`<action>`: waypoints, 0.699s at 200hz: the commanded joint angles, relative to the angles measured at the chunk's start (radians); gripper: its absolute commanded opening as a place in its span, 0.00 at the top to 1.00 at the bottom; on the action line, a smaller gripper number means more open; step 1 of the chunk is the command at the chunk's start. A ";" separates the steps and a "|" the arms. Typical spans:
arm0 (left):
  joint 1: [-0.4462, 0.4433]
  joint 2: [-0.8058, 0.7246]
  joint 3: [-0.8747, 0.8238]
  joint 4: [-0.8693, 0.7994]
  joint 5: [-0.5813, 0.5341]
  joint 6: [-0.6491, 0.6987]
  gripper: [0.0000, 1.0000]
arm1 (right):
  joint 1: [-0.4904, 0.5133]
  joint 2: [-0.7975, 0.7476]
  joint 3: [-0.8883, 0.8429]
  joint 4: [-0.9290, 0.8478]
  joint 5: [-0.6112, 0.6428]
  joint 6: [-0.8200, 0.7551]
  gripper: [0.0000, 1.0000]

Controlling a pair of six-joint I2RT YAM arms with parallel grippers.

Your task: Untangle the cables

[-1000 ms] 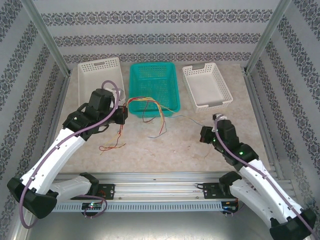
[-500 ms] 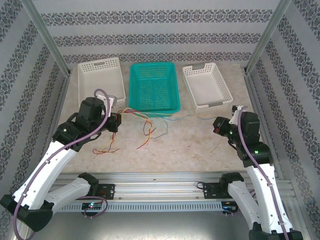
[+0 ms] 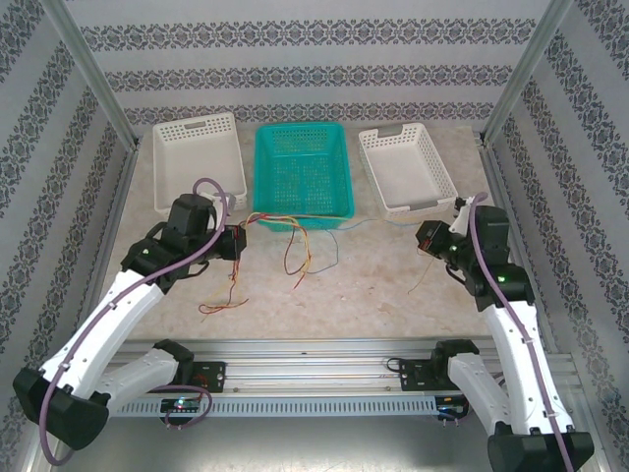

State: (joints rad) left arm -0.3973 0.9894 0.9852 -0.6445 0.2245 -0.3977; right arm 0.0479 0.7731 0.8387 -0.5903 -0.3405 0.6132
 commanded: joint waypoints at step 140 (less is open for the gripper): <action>-0.224 0.193 0.193 0.023 0.031 0.362 1.00 | 0.435 0.099 0.043 0.257 0.052 -0.189 0.52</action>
State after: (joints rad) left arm -0.5812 1.1740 1.1687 -0.5919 0.2546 -0.1501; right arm 0.4255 0.8318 0.8444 -0.4007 -0.2867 0.4843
